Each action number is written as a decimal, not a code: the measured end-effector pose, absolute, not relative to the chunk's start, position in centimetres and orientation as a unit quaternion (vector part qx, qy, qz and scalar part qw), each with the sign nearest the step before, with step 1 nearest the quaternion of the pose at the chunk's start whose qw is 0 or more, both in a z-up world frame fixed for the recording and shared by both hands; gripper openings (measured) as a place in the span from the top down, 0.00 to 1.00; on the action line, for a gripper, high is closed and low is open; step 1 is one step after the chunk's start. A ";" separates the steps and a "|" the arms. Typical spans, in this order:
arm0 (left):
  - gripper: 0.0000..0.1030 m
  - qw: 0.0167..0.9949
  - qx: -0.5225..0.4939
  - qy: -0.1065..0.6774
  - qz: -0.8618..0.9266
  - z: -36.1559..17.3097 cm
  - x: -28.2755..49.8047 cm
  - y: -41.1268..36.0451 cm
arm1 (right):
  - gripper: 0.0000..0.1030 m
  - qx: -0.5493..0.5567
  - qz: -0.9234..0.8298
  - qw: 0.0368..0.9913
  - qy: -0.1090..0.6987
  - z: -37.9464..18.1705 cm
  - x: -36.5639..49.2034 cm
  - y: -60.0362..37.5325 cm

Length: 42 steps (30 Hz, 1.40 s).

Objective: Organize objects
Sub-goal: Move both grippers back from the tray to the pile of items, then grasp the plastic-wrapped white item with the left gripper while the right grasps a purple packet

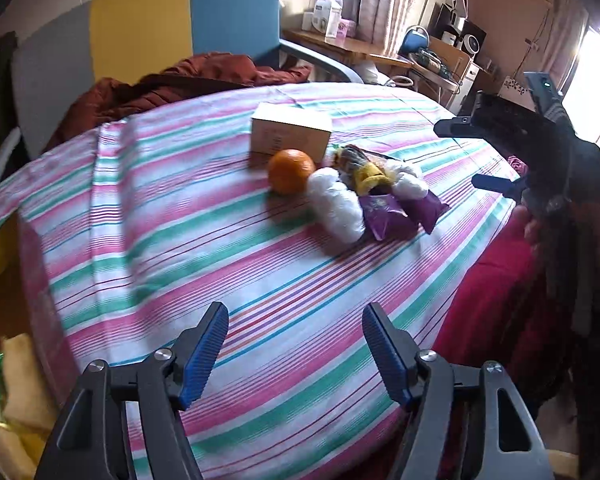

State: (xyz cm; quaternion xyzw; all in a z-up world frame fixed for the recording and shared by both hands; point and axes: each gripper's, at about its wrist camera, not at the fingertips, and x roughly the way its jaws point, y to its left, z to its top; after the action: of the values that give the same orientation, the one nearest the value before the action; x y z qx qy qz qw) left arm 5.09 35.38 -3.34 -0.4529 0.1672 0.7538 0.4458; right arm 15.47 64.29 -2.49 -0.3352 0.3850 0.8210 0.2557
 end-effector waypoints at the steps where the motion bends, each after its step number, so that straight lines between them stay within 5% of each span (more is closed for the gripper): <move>1: 0.34 0.445 -0.459 0.164 0.751 -3.5 4.8 36.1 | 0.00 -0.332 0.822 0.255 0.387 -2.5 15.6 64.2; 17: 0.37 0.406 -0.529 0.101 0.738 -8.3 -0.2 46.8 | 0.00 -0.312 0.831 0.227 0.400 -2.7 15.7 64.5; 19: 0.46 0.402 -0.518 0.115 0.746 -9.1 -0.5 47.2 | 0.00 -0.311 0.831 0.228 0.401 -2.7 15.8 64.5; 21: 0.64 0.400 -0.501 0.140 0.754 -9.1 -0.3 46.9 | 0.00 -0.310 0.831 0.227 0.402 -2.7 15.8 64.5; 32: 0.65 0.422 -0.469 0.163 0.759 -9.1 2.4 39.4 | 0.00 -0.371 0.836 0.161 0.371 -3.1 13.6 63.0; 42: 0.64 0.427 -0.469 0.146 0.759 -8.9 3.0 34.7 | 0.02 -0.513 0.819 0.087 0.243 -5.2 9.0 57.3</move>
State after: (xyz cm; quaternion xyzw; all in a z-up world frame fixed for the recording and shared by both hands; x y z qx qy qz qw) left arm 3.00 34.73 -8.92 -0.4693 0.1456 0.7594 0.4265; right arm 9.05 57.34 -5.24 -0.5126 0.2428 0.8190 0.0874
